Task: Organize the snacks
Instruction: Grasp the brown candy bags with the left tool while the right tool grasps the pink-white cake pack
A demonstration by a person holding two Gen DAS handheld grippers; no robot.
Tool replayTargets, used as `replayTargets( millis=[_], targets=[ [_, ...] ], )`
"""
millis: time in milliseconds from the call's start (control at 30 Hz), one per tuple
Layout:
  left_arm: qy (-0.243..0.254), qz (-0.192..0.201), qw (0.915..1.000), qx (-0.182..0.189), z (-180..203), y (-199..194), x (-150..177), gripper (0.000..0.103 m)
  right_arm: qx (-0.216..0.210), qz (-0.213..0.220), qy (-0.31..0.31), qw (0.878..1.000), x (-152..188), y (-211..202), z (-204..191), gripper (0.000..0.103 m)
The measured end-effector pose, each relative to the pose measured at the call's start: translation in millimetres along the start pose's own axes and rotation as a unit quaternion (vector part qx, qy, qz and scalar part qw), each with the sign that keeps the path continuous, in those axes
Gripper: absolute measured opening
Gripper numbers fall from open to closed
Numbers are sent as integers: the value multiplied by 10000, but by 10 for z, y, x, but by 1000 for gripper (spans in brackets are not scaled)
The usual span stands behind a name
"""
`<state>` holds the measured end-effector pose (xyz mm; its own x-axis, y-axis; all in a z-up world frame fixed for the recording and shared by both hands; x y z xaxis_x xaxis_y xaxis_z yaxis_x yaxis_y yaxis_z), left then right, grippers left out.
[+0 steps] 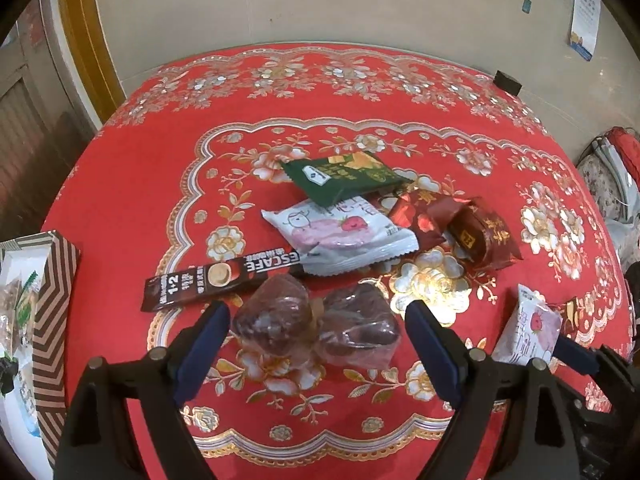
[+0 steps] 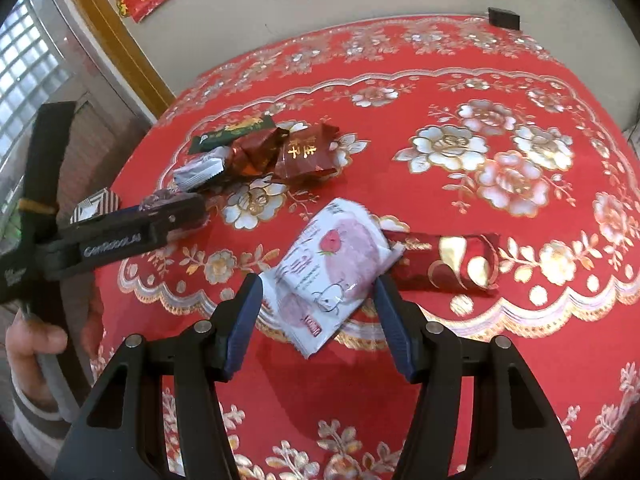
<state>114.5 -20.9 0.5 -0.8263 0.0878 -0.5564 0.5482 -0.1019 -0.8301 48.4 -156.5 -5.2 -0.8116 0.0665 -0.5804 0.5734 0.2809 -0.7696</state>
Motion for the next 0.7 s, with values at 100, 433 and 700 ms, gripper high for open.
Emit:
replayTargets(
  millis=[100, 433, 700],
  targets=[
    [27, -24, 10000, -24, -7, 10, 8, 91, 171, -48, -128, 9998, -82, 130, -91, 58],
    [167, -32, 9998, -101, 17, 38, 37, 89, 740, -25, -847, 9937, -127, 305, -284, 58],
    [204, 169, 9996, 25, -42, -80, 99, 74, 647, 23, -970, 9932, -13, 176, -219, 53]
  ],
)
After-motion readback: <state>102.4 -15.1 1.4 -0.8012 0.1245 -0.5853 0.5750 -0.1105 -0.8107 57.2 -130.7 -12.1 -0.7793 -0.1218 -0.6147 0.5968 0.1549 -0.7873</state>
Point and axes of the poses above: each gripper's, at about its wrist camera, not at the fingertips, and y roughly the way its jaws point, z to its right, x to its underside, the point moved 3 cm from there along y, roughly the way its jaws point, and after that the axes turned 4 degrees about z, right-handed, at the moved point
